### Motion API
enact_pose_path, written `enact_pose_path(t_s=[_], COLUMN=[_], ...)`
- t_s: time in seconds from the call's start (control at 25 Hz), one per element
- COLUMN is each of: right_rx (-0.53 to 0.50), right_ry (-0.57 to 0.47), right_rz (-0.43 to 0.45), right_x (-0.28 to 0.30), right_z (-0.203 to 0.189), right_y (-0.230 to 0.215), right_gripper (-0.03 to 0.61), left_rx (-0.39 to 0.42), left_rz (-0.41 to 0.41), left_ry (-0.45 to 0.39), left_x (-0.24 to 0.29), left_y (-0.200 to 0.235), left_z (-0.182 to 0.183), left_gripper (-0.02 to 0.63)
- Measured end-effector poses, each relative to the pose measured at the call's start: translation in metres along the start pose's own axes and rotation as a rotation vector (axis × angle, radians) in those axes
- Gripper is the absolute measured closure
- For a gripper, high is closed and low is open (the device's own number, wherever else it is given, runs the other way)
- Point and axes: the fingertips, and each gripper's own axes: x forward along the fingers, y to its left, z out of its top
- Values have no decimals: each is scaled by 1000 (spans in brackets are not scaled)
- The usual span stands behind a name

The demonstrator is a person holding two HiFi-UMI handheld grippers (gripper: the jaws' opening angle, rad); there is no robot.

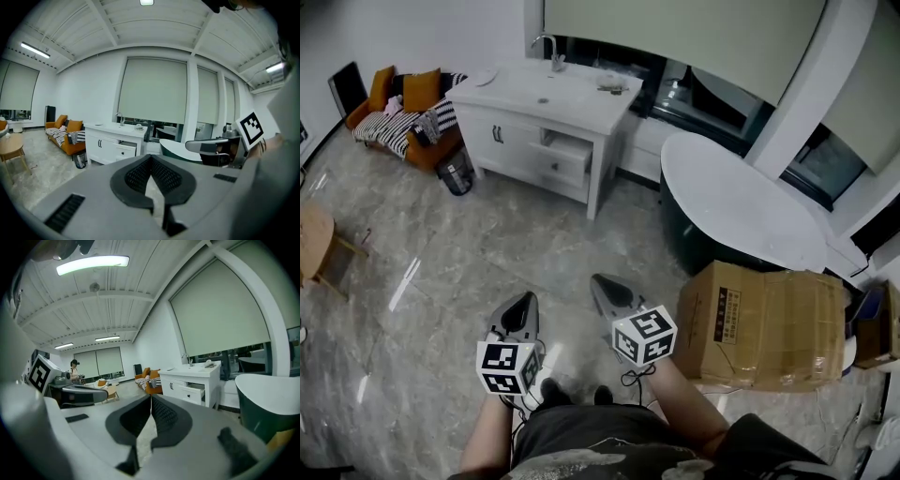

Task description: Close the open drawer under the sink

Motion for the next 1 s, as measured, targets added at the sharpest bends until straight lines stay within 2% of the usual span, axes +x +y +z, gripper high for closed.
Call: enact_pose_path(t_s=[0.12,0.24,0.68,1.0], right_rx=[-12,-9,8,49], right_ry=[-28,-56,-22,15], right_rz=[-18,-38,-108,-167], right_x=[5,14,77,101], right_z=[5,8,0,-12], right_y=[7,14,47,45], right_gripper=[549,549,548,548], left_rx=[8,-35,-53,-74], left_rz=[0,-5,5,-8], left_ry=[-5,-25,-22,-4], left_x=[-3,-10,-34,-29], left_y=[13,32,125,163], left_z=[1,-1,-6,-16], left_gripper=[600,600,598,598])
